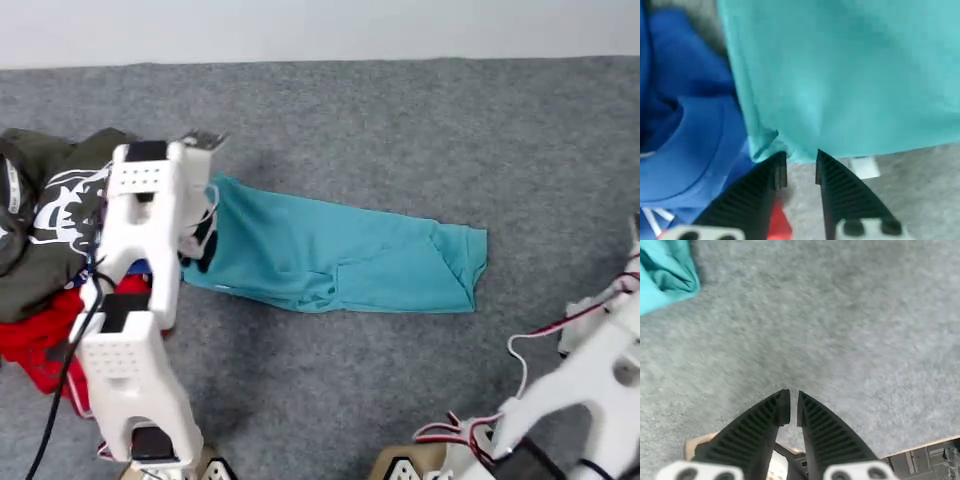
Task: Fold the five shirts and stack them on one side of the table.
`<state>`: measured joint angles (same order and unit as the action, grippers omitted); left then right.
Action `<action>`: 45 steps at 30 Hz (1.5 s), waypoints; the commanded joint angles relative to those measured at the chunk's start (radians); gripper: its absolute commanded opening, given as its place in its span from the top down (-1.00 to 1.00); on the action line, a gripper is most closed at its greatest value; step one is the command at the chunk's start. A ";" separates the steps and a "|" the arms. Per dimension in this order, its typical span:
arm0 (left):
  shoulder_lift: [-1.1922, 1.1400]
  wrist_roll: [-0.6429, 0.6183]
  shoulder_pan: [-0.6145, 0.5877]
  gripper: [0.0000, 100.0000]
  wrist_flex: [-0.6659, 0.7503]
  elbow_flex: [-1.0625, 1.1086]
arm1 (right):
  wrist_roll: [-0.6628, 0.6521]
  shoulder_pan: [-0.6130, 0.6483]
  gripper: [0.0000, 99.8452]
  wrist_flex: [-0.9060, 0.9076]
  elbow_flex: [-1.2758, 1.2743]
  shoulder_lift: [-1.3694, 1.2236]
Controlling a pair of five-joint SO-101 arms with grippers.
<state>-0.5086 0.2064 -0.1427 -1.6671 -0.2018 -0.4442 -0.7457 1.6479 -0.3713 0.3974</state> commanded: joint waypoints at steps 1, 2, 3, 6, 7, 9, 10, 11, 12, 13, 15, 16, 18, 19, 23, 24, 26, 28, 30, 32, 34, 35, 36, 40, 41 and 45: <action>0.063 0.038 -0.057 0.79 0.017 0.033 | 0.037 0.058 0.92 -0.008 0.005 0.038; 0.063 0.038 -0.064 0.79 0.015 0.038 | 0.044 0.070 0.92 -0.008 0.005 0.038; 0.064 0.038 -0.069 0.79 0.012 0.041 | 0.052 0.081 0.92 -0.008 0.005 0.036; 0.072 0.051 -0.063 0.79 -0.020 0.038 | 0.071 0.114 0.92 -0.012 0.005 0.033; 0.074 0.051 -0.055 0.79 -0.029 0.033 | 0.071 0.125 0.92 -0.015 0.005 0.033; 0.080 0.052 -0.041 0.79 -0.066 0.007 | 0.071 0.151 0.92 -0.018 0.005 0.028; 0.089 0.052 -0.038 0.79 -0.083 -0.007 | 0.071 0.163 0.92 -0.018 0.005 0.028; 0.106 0.049 -0.035 0.79 -0.086 -0.015 | 0.071 0.176 0.92 -0.018 0.005 0.028; 0.130 0.048 -0.034 0.79 -0.086 -0.018 | 0.071 0.186 0.92 -0.018 0.005 0.028; 0.161 0.048 -0.034 0.79 -0.086 -0.018 | 0.071 0.196 0.92 -0.018 0.005 0.028; 0.232 0.048 -0.031 0.79 -0.086 -0.013 | 0.071 0.213 0.92 -0.018 0.005 0.028; 0.261 0.048 -0.031 0.79 -0.086 -0.013 | 0.071 0.220 0.92 -0.018 0.005 0.028; 0.311 0.048 -0.031 0.79 -0.086 -0.013 | 0.071 0.236 0.92 -0.018 0.005 0.028; 0.330 0.048 -0.031 0.78 -0.086 -0.013 | 0.071 0.245 0.92 -0.018 0.005 0.028; 0.336 0.048 -0.031 0.78 -0.054 -0.012 | 0.071 0.272 0.92 -0.018 0.005 0.028; 0.334 0.048 -0.031 0.77 -0.035 -0.012 | 0.071 0.277 0.92 -0.018 0.005 0.028; 0.330 0.048 -0.031 0.73 0.018 -0.013 | 0.071 0.285 0.92 -0.018 0.005 0.028; 0.301 0.046 -0.031 0.62 0.069 -0.018 | 0.071 0.285 0.92 -0.018 0.005 0.027; 0.259 0.044 -0.031 0.53 0.112 -0.019 | 0.071 0.285 0.92 -0.018 0.005 0.027; 0.216 0.044 -0.025 0.51 0.149 -0.019 | 0.071 0.285 0.92 -0.018 0.003 0.027; 0.167 0.049 -0.008 0.50 0.180 -0.021 | 0.071 0.282 0.92 -0.018 0.003 0.027; 0.143 0.049 -0.002 0.50 0.196 -0.021 | 0.071 0.280 0.92 -0.016 0.003 0.027; 0.120 0.049 0.008 0.50 0.216 -0.021 | 0.071 0.280 0.92 -0.016 0.003 0.027; 0.044 0.048 0.020 0.50 0.281 -0.039 | 0.071 0.280 0.92 -0.008 0.003 0.027; 0.026 0.046 0.020 0.50 0.284 -0.054 | 0.071 0.278 0.92 -0.008 0.003 0.027; -0.060 0.044 0.015 0.50 0.258 -0.174 | 0.071 0.278 0.92 -0.007 0.003 0.027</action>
<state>-0.5501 0.2539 -0.1289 -1.4078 -0.2693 -0.3859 -0.4757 1.6479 -0.3713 0.3974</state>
